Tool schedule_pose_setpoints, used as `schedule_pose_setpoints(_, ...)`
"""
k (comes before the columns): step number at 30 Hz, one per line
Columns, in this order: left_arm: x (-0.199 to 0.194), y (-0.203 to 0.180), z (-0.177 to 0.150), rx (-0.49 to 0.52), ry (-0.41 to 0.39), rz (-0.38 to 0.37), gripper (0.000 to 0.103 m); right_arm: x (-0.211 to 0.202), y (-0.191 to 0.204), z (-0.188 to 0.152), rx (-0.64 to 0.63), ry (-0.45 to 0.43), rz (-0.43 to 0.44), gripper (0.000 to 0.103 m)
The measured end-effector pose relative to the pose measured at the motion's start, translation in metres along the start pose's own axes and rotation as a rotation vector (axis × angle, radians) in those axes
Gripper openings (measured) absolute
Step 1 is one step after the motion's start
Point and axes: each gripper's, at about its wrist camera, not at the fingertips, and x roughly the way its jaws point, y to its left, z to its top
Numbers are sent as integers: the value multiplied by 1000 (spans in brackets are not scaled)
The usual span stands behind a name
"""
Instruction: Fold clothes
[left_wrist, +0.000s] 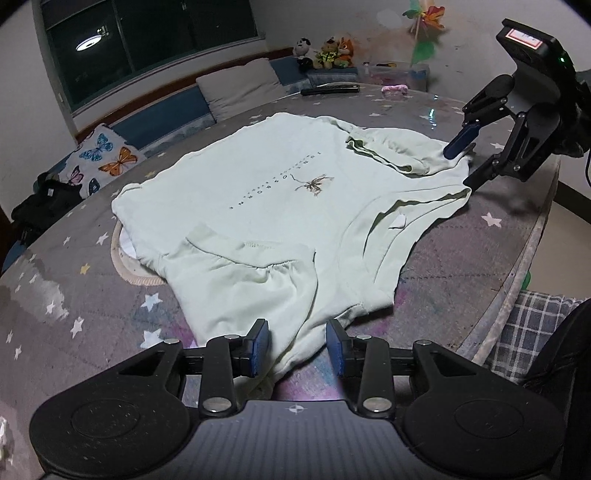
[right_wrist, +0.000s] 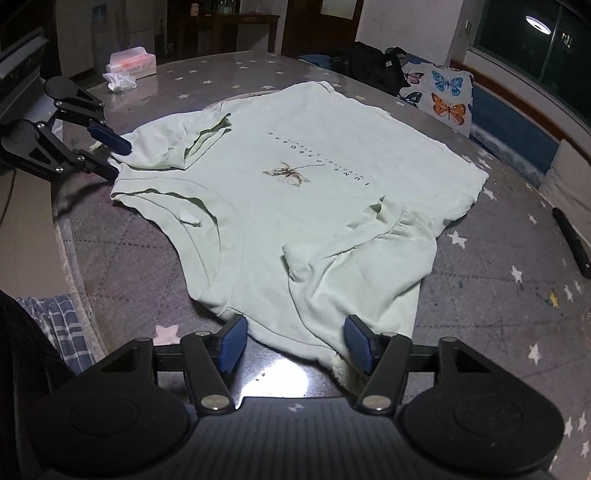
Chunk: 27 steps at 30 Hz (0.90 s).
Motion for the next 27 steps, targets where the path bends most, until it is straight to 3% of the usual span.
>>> schedule_pose_setpoints(2, 1, 1, 1, 0, -1, -8, 37, 0, -1, 0, 8, -3, 8, 48)
schedule_pose_setpoints(4, 2, 2, 2, 12, -1, -16, 36, 0, -2, 1, 17, -2, 23, 31)
schedule_pose_setpoints(7, 3, 3, 3, 23, 1, -33, 32, 1, -2, 4, 23, -1, 21, 20)
schedule_pose_setpoints(10, 0, 3, 4, 42, 1, -54, 33, 1, -1, 5, 21, -2, -3, 18)
schedule_pose_setpoints(18, 5, 13, 3, 47, 21, -111, 34, 0, -6, 3, 24, -2, 26, 28)
schedule_pose_setpoints(21, 10, 18, 6, 25, 21, -137, 21, 2, -9, 3, 56, -14, 26, 26)
schedule_pose_setpoints(23, 12, 20, 8, 15, 21, -137, 9, 4, -10, 4, 77, -22, 21, 20)
schedule_pose_setpoints(27, 5, 16, 9, -4, 1, -106, 6, 3, -10, 4, 103, -40, 5, 7)
